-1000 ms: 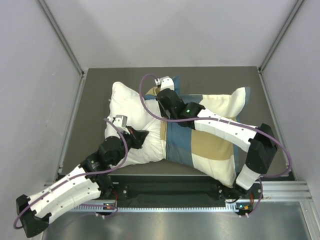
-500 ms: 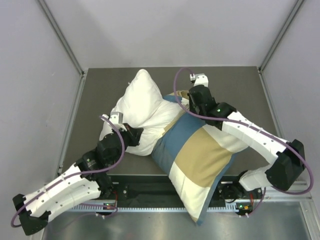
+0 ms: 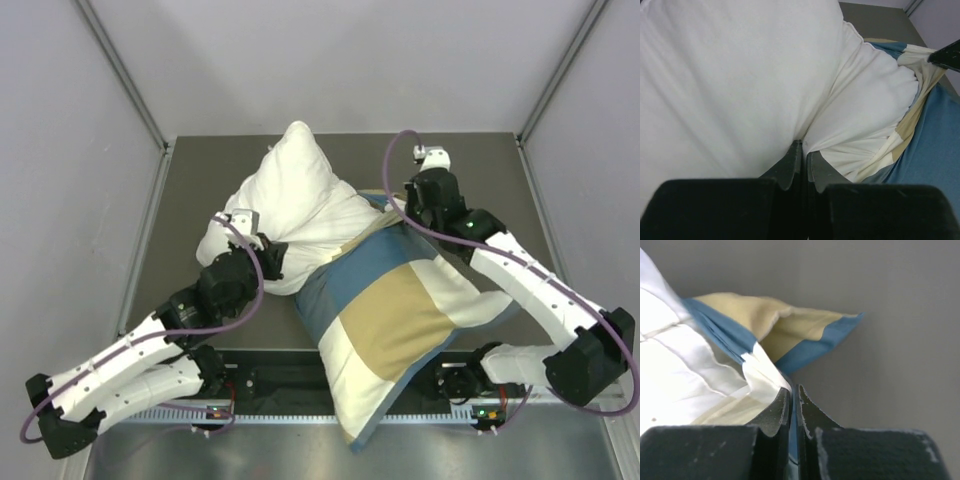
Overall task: Remove the pillowcase from the pillow
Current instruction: Pull out the pillow
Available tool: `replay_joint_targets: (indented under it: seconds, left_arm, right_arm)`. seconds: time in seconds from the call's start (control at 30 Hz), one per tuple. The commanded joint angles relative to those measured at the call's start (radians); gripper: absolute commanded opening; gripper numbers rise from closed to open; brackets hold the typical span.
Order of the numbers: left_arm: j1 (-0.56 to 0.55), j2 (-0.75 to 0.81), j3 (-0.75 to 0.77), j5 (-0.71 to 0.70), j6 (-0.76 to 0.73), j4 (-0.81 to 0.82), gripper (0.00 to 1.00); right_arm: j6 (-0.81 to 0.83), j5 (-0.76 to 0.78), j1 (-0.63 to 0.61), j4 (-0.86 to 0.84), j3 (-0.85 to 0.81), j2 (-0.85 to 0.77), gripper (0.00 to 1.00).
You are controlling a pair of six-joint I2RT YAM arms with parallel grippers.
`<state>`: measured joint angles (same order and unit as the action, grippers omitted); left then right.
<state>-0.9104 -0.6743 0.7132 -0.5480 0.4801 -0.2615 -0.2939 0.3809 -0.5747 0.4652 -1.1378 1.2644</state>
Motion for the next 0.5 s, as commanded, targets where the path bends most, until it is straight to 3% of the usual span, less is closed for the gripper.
replay_joint_targets:
  seconds: [0.0,0.1,0.27,0.47]
  left_arm:
    - [0.077,0.012,0.129,-0.508,-0.205,0.027,0.00]
    - [0.178,-0.069,0.153,-0.374,-0.172,0.048,0.00]
    - [0.506,-0.189,0.157,-0.034,-0.091,0.109,0.00]
    - [0.634,-0.361,0.252,0.062,-0.075,0.171,0.00]
  right_arm:
    - [0.187,0.506,0.246,0.122,0.015,-0.091,0.00]
    - [0.196,0.489,0.268,0.130,0.015,-0.126,0.00]
    - [0.193,0.483,0.266,0.173,-0.010,-0.178,0.00]
    - [0.165,0.438,0.266,0.226,-0.033,-0.240,0.00]
